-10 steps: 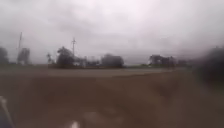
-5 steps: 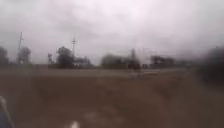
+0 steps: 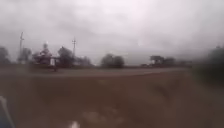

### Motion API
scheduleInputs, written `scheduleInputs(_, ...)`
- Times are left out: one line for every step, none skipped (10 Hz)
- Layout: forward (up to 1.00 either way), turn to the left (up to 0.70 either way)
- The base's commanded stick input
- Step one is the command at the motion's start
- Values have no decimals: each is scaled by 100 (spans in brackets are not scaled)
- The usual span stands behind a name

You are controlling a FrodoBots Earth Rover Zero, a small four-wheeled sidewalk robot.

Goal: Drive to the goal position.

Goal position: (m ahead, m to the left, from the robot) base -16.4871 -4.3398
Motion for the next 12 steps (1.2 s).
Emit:
scheduleInputs(0, 70)
scheduleInputs(0, 70)
scheduleInputs(0, 70)
scheduleInputs(0, 70)
scheduleInputs(0, 70)
scheduleInputs(0, 70)
scheduleInputs(0, 70)
scheduleInputs(0, 70)
scheduleInputs(0, 70)
scheduleInputs(0, 70)
scheduleInputs(0, 70)
scheduleInputs(0, 70)
